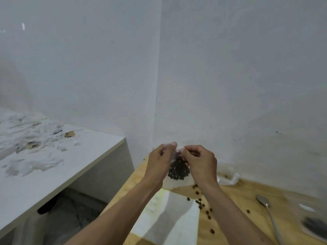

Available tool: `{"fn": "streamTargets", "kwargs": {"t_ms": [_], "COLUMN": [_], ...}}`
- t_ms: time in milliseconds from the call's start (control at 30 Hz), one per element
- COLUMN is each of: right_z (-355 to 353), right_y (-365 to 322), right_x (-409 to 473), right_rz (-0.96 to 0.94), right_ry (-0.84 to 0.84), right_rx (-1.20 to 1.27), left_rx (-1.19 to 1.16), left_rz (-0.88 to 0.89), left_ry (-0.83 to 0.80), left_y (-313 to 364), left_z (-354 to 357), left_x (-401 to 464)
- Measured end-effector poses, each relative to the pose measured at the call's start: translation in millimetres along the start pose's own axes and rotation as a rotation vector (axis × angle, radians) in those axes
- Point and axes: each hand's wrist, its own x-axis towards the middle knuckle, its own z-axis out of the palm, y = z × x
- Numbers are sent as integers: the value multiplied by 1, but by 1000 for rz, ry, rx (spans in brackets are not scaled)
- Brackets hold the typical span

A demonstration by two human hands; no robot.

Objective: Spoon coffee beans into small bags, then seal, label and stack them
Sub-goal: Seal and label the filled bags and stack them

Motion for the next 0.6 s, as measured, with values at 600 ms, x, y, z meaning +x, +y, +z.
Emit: {"fn": "streamTargets", "kwargs": {"t_ms": [600], "right_z": [-57], "right_y": [8], "right_x": [5], "right_rz": [176], "right_ry": [-139], "right_rx": [209], "left_rx": [45], "left_rz": [-5], "left_ry": [-74], "left_y": [1], "left_z": [39], "left_x": [-13]}}
